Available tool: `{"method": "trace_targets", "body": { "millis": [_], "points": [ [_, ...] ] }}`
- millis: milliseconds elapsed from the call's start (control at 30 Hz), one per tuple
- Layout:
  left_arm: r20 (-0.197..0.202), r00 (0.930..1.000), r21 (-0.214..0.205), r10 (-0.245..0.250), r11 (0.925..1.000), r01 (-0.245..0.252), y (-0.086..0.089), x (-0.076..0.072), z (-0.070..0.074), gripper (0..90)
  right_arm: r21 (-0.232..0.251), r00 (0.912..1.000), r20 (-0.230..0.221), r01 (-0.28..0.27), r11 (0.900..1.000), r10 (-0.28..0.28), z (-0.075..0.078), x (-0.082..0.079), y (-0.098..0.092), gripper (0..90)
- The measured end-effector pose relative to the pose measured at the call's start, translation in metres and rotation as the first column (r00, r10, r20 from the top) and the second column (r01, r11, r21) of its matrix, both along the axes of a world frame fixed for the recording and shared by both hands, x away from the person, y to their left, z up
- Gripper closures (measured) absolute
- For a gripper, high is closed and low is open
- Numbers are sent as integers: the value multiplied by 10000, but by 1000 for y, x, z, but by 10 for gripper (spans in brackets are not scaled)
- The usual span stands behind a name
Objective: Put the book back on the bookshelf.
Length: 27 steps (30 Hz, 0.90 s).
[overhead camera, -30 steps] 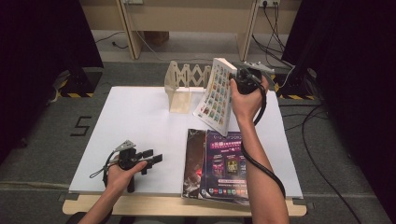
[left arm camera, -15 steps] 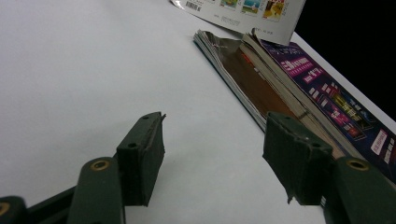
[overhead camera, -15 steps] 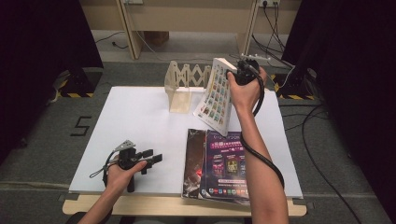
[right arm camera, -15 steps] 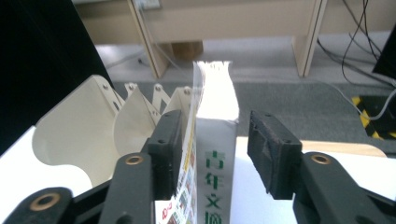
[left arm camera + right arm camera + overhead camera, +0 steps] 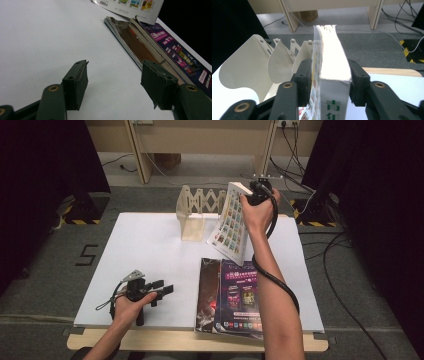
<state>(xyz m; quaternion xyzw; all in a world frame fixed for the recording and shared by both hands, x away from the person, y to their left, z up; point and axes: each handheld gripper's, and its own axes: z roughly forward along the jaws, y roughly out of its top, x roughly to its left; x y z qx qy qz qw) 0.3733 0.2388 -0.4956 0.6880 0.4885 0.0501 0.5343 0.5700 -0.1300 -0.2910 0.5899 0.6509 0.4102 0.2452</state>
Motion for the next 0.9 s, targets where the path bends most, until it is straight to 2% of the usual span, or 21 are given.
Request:
{"method": "trace_targets", "body": {
  "millis": [67,133,233,467,700,867,900],
  "points": [
    [-10,10000,-8,-19,10000,19,0,0,0,372,-111,9999,-127,23,9999,-25,0,2,1,626],
    [-13,10000,2,-18,10000,18,0,0,0,372,-287,9996,-243,118,9995,-125,-2,4,3,687],
    [-30,10000,10,-24,10000,24,1,0,0,372,-418,9997,-140,189,9989,-195,-3,4,3,719],
    [-33,10000,-15,-81,10000,81,-1,1,-1,372,-494,9989,-376,268,9984,-287,0,5,6,742],
    [-51,10000,-35,-33,10000,32,1,1,-1,372,-190,9990,314,311,9993,-305,9,-6,11,745],
    [4,10000,7,-78,10000,78,1,0,1,372,-145,9939,1020,438,9989,-421,18,-14,16,746],
    [4,10000,7,-78,10000,78,1,0,1,372,-145,9939,1020,438,9989,-421,18,-14,16,746]
  ]
}}
